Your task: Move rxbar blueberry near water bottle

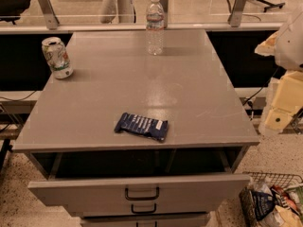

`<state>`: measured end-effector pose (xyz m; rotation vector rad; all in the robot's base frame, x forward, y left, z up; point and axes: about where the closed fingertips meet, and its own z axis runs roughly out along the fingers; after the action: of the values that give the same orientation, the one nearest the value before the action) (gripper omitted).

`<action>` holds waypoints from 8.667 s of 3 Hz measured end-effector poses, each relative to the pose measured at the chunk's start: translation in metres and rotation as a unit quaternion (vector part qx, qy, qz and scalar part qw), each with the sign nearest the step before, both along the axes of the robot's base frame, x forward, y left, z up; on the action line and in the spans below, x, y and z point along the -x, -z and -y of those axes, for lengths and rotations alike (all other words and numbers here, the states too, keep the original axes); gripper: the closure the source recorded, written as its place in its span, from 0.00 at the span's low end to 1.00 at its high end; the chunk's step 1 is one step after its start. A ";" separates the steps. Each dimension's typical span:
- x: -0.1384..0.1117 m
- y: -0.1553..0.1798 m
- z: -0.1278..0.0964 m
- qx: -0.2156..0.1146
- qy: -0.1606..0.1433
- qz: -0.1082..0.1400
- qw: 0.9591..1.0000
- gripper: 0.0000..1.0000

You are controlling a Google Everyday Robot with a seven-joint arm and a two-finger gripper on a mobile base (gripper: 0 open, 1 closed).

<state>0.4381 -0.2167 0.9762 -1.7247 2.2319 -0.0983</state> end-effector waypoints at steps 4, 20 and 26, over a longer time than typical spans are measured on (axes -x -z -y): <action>-0.037 0.061 -0.103 -0.051 -0.019 0.000 0.999 0.00; -0.187 0.094 -0.176 -0.190 0.009 0.073 0.979 1.00; -0.334 0.119 -0.111 -0.160 0.096 0.129 0.974 0.64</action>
Offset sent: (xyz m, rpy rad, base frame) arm 0.0254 0.0797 -0.0683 0.0777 0.0135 0.0144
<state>0.7718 -0.1055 0.8573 -1.2509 2.0824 -0.0046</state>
